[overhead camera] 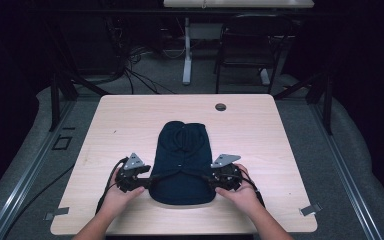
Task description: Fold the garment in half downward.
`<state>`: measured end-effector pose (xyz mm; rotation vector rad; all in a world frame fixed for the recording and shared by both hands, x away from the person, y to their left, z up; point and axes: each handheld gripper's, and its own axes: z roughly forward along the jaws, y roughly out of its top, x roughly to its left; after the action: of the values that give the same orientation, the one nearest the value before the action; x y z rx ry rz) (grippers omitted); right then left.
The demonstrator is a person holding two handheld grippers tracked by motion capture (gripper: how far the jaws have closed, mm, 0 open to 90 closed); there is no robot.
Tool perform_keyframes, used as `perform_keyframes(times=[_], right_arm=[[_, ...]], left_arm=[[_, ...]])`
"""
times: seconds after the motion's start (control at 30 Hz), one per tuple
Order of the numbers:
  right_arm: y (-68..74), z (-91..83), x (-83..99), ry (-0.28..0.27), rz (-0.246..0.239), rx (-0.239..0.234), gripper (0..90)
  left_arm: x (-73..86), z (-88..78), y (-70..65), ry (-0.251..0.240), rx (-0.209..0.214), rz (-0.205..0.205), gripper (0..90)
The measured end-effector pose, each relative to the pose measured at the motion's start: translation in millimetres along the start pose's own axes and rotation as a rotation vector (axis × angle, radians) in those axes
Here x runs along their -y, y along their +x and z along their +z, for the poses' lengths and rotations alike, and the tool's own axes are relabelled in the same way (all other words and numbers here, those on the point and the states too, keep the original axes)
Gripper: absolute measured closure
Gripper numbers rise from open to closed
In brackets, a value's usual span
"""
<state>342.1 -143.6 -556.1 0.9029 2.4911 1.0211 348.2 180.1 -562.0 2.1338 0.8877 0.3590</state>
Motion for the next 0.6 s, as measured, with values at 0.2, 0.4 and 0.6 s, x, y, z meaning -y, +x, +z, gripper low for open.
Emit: perform_keyframes(times=[0.2,0.4,0.6], right_arm=[[0.7,11.5,-12.7,0.021,-0.030,-0.018,46.9],[-4.4,17.1,-19.1,0.002,-0.033,0.002,51.7],[-13.8,24.0,-16.1,0.033,-0.005,-0.008,60.0]], left_arm=[[-14.3,14.8,-2.4,0.015,0.010,0.011,47.6],[-17.7,27.0,0.5,0.035,0.028,0.016,54.4],[-15.0,31.7,6.8,0.073,0.044,-0.009,59.6]])
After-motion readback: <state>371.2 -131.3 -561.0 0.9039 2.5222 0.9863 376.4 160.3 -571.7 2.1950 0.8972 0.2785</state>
